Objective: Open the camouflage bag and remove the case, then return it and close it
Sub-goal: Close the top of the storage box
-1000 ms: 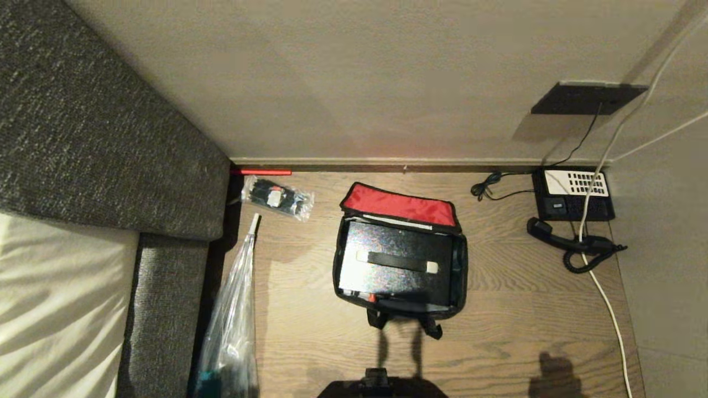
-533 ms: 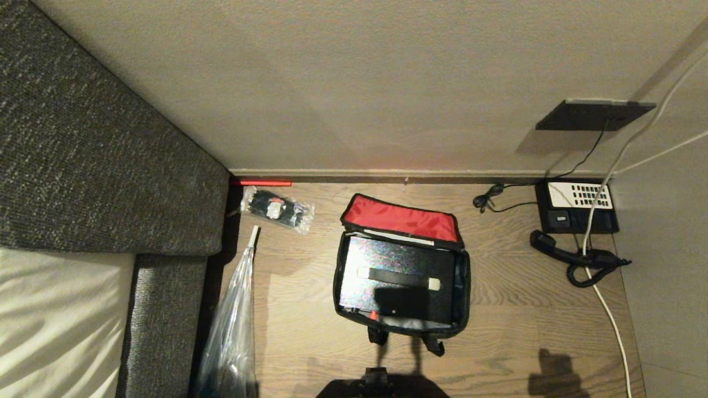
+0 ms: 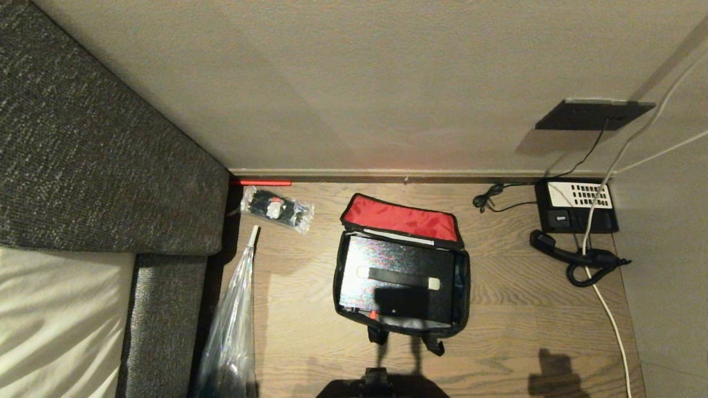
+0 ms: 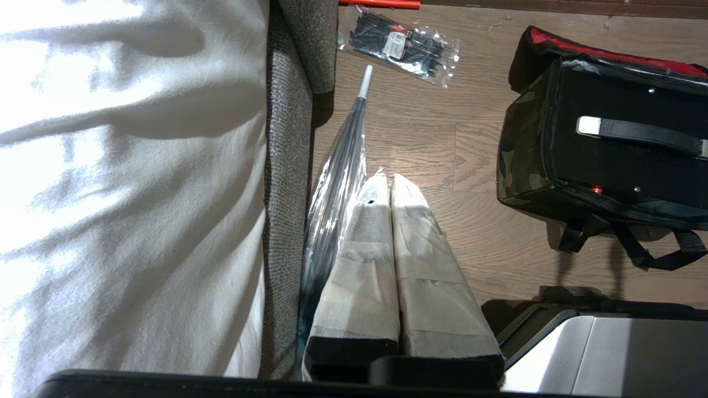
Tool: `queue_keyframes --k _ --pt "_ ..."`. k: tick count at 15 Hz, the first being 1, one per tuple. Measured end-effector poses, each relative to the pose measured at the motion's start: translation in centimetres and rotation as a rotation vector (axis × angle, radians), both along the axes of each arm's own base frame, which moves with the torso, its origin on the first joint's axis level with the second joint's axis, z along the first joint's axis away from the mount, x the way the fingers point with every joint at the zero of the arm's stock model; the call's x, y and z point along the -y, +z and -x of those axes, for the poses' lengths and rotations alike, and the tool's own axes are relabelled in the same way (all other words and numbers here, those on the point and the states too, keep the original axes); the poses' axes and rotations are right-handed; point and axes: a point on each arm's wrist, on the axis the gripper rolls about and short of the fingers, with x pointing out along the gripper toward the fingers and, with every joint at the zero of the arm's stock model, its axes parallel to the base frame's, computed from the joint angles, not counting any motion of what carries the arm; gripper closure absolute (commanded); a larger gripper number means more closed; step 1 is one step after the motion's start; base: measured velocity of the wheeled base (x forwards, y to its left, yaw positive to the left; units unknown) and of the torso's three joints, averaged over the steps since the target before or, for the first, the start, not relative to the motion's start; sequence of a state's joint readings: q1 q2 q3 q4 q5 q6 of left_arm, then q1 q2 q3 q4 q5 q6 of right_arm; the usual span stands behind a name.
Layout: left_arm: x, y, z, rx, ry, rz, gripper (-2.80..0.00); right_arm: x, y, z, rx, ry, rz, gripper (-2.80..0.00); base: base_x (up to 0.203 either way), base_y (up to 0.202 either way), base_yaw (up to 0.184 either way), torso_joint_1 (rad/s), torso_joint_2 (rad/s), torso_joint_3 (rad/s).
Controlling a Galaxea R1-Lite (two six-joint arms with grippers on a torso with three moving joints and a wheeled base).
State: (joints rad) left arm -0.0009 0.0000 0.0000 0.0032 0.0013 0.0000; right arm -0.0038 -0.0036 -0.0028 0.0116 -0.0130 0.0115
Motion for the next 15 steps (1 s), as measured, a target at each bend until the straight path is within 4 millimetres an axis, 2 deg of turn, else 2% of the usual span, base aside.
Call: queue_keyframes --k 4,10,15 --pt "0.00 0.00 0.00 0.000 -0.001 0.000 0.00 0.00 0.74 0.45 -0.021 -0.003 -0.017 0.00 0.000 0.000 0.000 0.000 0.00 0.000" --pt "0.00 0.00 0.00 0.000 -0.001 0.000 0.00 0.10 0.52 0.62 -0.067 -0.048 -0.102 0.00 0.000 0.000 0.000 0.000 0.00 0.000" --pt "0.00 0.01 0.00 0.001 -0.001 -0.002 0.00 0.06 0.35 0.55 -0.073 -0.026 -0.037 0.00 0.000 0.000 0.000 0.000 0.00 -0.020"
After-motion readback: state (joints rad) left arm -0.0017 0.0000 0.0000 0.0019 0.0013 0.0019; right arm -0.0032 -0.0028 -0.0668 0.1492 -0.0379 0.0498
